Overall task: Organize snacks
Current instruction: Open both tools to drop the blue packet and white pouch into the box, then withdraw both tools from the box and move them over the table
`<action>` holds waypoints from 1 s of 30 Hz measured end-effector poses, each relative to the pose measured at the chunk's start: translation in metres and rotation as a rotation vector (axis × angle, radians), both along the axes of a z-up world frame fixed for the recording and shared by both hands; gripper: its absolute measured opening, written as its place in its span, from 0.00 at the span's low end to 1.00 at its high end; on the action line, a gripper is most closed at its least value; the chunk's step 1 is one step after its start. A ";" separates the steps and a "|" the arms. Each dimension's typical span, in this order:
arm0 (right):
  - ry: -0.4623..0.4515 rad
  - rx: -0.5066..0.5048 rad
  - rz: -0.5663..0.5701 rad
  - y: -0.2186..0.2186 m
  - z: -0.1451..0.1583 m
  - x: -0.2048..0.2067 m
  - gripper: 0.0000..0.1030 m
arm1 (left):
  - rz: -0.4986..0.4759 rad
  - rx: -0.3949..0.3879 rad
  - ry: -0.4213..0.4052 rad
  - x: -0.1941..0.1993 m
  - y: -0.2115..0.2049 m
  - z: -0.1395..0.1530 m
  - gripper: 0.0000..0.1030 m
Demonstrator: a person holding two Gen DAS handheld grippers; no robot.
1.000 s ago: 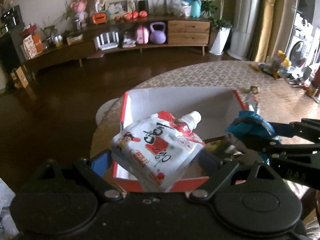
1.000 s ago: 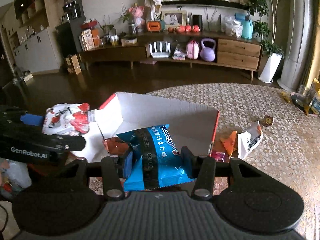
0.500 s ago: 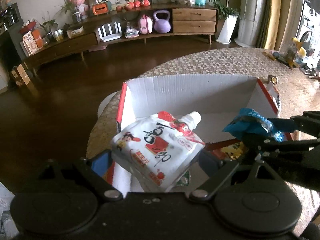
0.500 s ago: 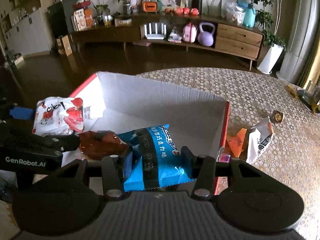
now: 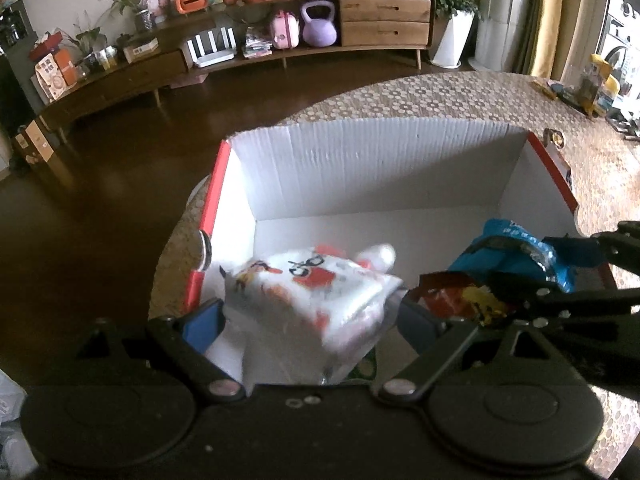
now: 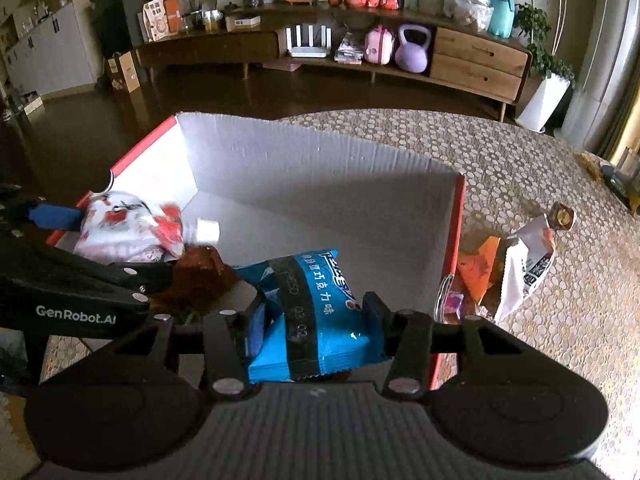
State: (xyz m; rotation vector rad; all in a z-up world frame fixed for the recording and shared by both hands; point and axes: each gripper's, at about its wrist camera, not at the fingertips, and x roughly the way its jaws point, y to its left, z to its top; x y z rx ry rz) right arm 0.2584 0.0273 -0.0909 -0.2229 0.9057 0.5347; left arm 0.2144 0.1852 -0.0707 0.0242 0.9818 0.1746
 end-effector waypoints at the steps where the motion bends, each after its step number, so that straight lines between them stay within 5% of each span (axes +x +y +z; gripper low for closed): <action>1: -0.001 -0.002 -0.002 0.000 0.000 -0.001 0.49 | 0.000 -0.002 0.002 0.001 0.000 -0.001 0.90; 13: -0.013 0.035 0.018 -0.012 0.013 -0.018 0.65 | -0.003 0.027 -0.064 -0.010 -0.007 0.013 0.99; 30: -0.086 0.129 0.028 -0.048 0.063 -0.060 0.74 | -0.029 0.006 -0.137 -0.049 -0.022 0.047 1.00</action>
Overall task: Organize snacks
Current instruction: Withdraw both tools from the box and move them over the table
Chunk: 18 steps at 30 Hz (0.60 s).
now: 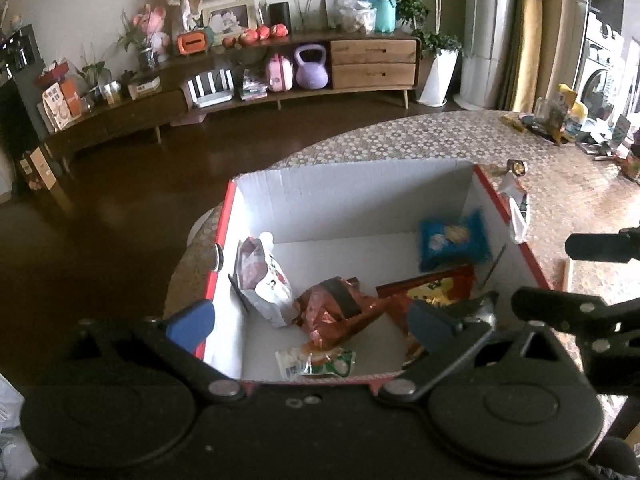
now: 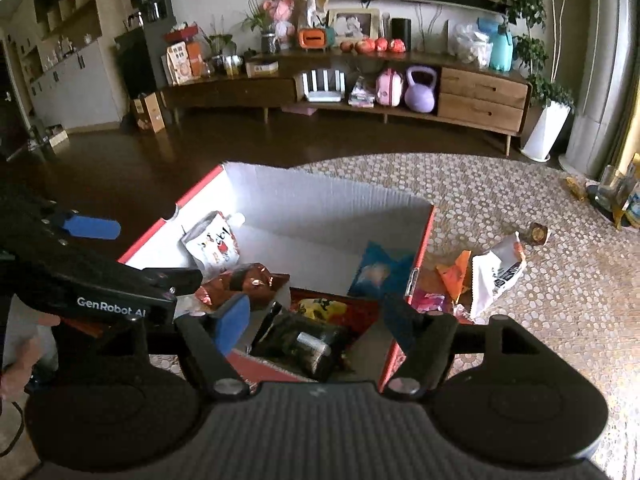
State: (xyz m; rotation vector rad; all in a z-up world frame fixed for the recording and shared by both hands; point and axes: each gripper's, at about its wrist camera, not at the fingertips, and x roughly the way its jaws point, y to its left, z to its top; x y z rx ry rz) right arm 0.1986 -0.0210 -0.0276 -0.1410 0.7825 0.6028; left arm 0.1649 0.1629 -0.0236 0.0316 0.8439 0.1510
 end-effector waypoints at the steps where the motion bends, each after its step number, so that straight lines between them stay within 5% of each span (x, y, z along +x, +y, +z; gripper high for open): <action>1: -0.004 0.005 -0.001 -0.002 0.003 -0.004 0.76 | -0.002 -0.002 -0.004 -0.003 -0.002 0.002 1.00; 18: -0.055 0.100 -0.027 -0.068 0.036 -0.052 0.77 | -0.067 -0.078 -0.083 -0.046 -0.032 0.032 1.00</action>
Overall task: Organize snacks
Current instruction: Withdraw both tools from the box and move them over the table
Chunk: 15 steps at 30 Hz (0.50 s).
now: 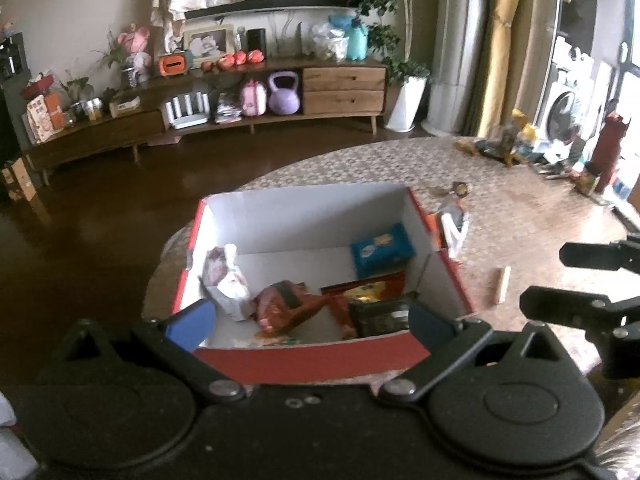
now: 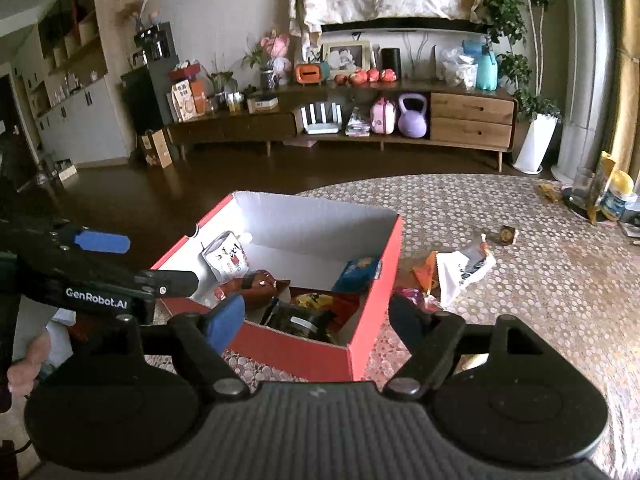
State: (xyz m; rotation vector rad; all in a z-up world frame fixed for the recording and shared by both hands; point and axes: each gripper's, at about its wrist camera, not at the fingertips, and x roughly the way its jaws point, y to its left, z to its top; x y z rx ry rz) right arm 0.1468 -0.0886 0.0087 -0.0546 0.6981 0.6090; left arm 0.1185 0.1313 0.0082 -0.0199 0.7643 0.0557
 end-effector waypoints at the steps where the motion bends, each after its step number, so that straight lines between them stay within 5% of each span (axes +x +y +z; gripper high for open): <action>1: -0.006 0.003 -0.003 -0.005 0.001 -0.003 0.77 | -0.007 -0.012 -0.009 -0.001 -0.002 0.001 1.00; 15: -0.085 -0.022 -0.120 -0.101 -0.011 -0.025 0.77 | -0.120 -0.065 -0.108 0.003 -0.060 0.001 1.00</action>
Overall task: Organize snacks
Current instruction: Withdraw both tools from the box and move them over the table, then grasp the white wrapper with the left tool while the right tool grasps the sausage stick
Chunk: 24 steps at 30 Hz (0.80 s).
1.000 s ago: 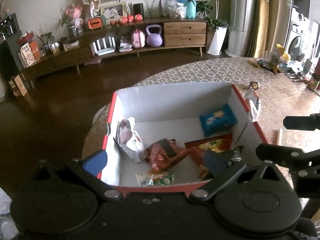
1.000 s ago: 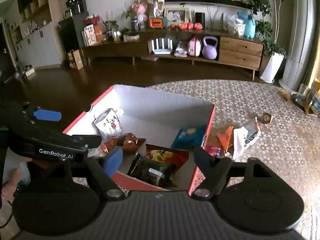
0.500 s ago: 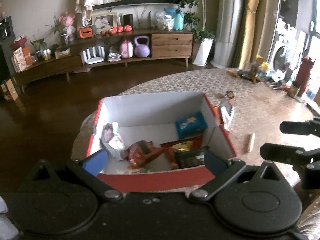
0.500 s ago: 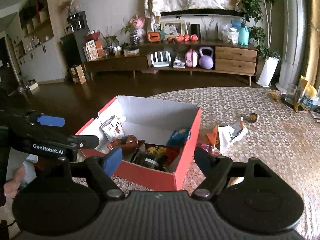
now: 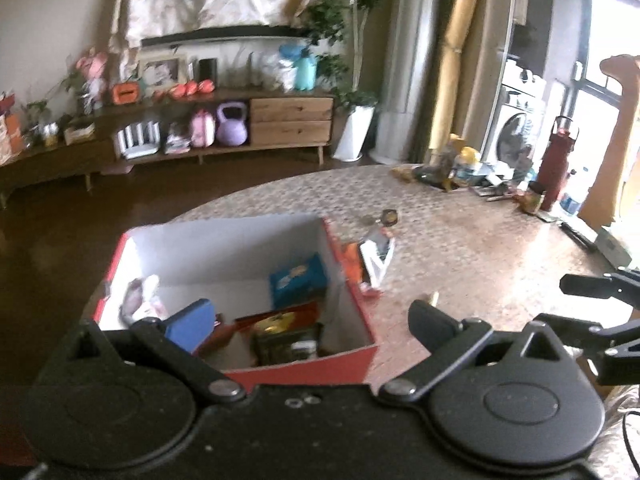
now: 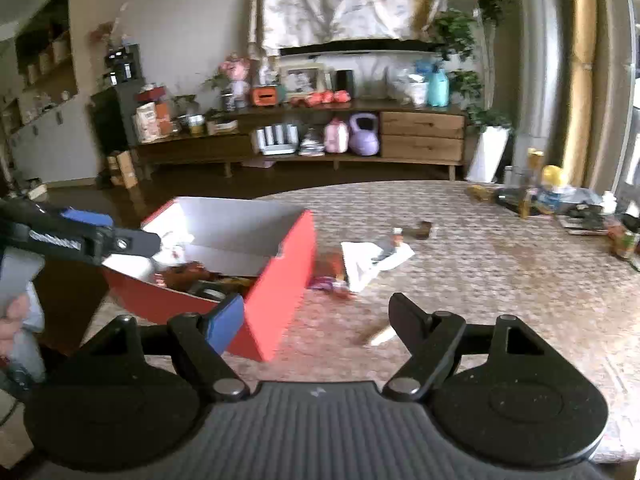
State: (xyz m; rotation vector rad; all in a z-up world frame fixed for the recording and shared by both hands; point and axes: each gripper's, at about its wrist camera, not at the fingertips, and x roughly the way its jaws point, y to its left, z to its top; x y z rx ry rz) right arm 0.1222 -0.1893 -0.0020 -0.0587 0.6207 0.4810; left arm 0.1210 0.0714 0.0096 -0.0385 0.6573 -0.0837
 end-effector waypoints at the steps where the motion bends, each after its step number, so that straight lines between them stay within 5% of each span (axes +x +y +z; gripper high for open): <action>1: -0.002 -0.007 -0.009 -0.005 -0.002 0.001 0.77 | -0.010 0.001 -0.002 0.003 -0.006 -0.001 1.00; 17: 0.084 0.024 -0.088 -0.049 -0.056 0.053 0.77 | -0.138 0.060 0.004 0.083 -0.093 -0.018 1.00; 24: 0.149 0.031 -0.098 -0.047 -0.082 0.087 0.77 | -0.192 0.079 0.117 0.144 -0.122 -0.032 1.00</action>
